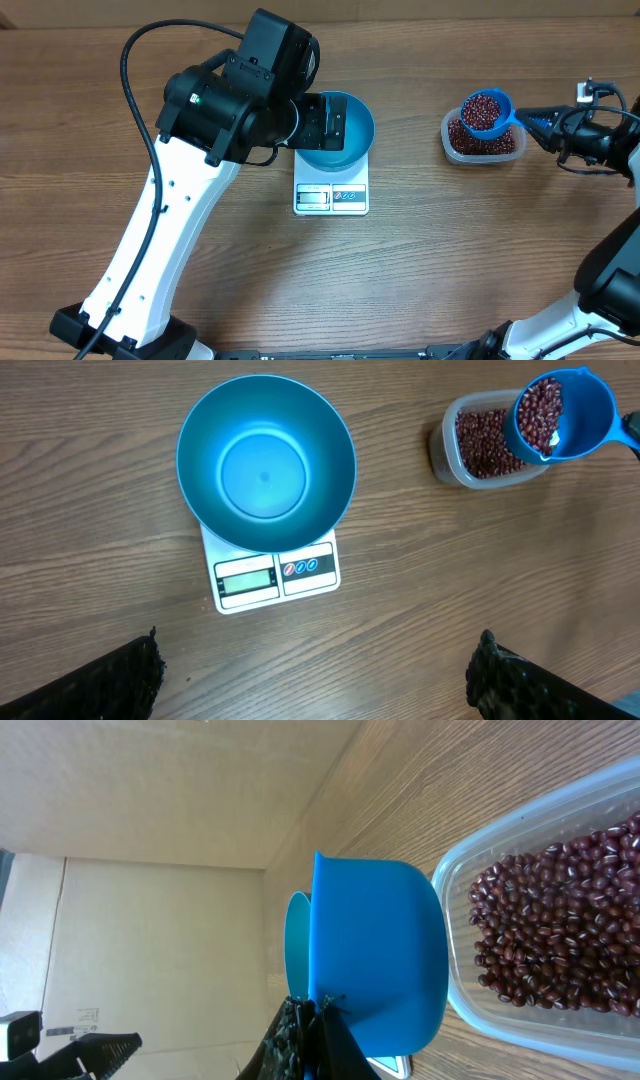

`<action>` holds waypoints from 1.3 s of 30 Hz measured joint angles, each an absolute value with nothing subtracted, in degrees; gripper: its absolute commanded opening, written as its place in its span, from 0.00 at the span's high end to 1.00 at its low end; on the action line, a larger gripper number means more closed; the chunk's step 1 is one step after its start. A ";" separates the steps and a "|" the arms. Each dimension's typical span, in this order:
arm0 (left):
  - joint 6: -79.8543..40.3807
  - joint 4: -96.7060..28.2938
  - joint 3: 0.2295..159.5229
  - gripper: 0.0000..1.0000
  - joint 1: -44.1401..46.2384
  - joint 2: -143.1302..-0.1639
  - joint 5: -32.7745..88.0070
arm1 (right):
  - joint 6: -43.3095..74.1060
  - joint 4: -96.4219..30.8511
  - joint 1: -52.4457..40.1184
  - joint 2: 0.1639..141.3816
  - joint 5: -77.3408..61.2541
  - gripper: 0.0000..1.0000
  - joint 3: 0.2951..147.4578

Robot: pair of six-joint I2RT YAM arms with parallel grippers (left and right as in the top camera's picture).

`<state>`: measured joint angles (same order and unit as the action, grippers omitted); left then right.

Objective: Scoop item into bowl and weigh 150g on scale
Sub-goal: 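Move the left gripper down toward the scale's front buttons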

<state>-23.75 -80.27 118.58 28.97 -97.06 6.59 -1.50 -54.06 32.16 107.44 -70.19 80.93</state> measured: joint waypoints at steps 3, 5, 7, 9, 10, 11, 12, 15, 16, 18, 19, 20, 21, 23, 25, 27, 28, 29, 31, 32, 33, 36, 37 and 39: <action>-23.77 -80.31 118.58 0.00 28.97 -97.08 6.63 | -1.50 -54.02 32.16 107.44 -70.26 0.96 80.95; -23.77 -80.38 118.58 0.28 28.97 -97.08 6.81 | -1.48 -54.02 32.16 107.44 -70.26 0.96 80.93; -23.68 -80.84 118.58 0.75 28.97 -97.08 6.85 | -1.50 -54.04 32.16 107.44 -70.28 0.96 80.93; -22.20 -81.01 118.58 0.96 28.97 -97.08 6.83 | -1.52 -54.02 32.16 107.44 -70.30 0.96 80.93; -21.06 -81.08 118.58 0.96 28.97 -97.08 6.83 | -1.52 -54.02 32.16 107.44 -70.28 0.96 80.93; -19.29 -81.32 118.54 0.96 28.99 -97.08 6.83 | -1.50 -54.02 32.16 107.44 -70.30 0.96 80.95; -17.76 -81.45 118.37 0.96 29.02 -97.08 6.83 | -1.56 -54.04 32.16 107.44 -70.30 0.96 80.93; -12.67 -81.78 114.61 0.96 29.91 -96.68 6.79 | -1.96 -54.04 32.16 107.44 -70.30 0.96 80.95; -11.00 -81.97 111.96 0.96 30.83 -96.64 6.74 | -2.00 -54.06 32.16 107.44 -70.28 0.96 80.93; -9.52 -79.59 107.02 0.96 32.64 -96.44 5.61 | -2.20 -54.30 32.16 107.44 -70.30 0.96 80.93; -8.69 -77.76 102.72 0.96 34.46 -96.44 4.49 | -2.22 -54.39 32.16 107.44 -70.32 0.96 80.93; -8.29 -75.61 99.81 0.96 35.81 -96.55 3.73 | -2.26 -54.48 32.16 107.44 -70.28 0.96 80.93; -7.92 -74.37 98.19 0.96 36.69 -96.55 3.29 | -2.31 -54.57 32.16 107.44 -70.32 0.96 80.93; -6.81 -67.42 91.57 0.96 40.25 -96.57 2.00 | -2.37 -54.65 32.16 107.44 -70.30 0.96 80.93; -6.17 -62.11 86.41 0.96 43.88 -96.73 0.19 | -2.39 -54.76 32.16 107.44 -70.30 0.96 80.93; -5.76 -57.34 83.09 0.96 46.72 -96.75 -2.31 | -2.37 -54.78 32.16 107.44 -70.30 0.96 80.93; -5.76 -55.11 81.87 0.96 47.53 -96.71 -3.70 | -2.39 -54.81 32.16 107.44 -70.32 0.96 80.93; -5.74 -54.11 81.06 0.96 48.12 -96.71 -4.58 | -2.37 -54.83 32.16 107.44 -70.30 0.96 80.93; -5.74 -53.54 79.92 0.96 48.47 -96.71 -6.31 | -2.37 -54.85 32.16 107.44 -70.32 0.96 80.93; -5.74 -53.45 79.83 0.96 48.38 -96.71 -6.79 | -2.39 -54.85 32.16 107.44 -70.32 0.96 80.93; -5.76 -53.17 79.83 0.96 48.38 -96.71 -7.11 | -2.39 -54.85 32.16 107.44 -70.32 0.96 80.93; -5.80 -50.72 79.55 0.96 48.36 -96.71 -7.70 | -2.37 -54.87 32.16 107.44 -70.28 0.96 80.93; -5.82 -48.38 78.96 0.96 48.36 -96.62 -7.88 | -2.42 -54.85 32.16 107.44 -70.30 0.96 80.93; -5.85 -43.72 77.14 0.96 48.36 -96.62 -8.08 | -2.42 -54.87 32.16 107.44 -70.30 0.96 80.93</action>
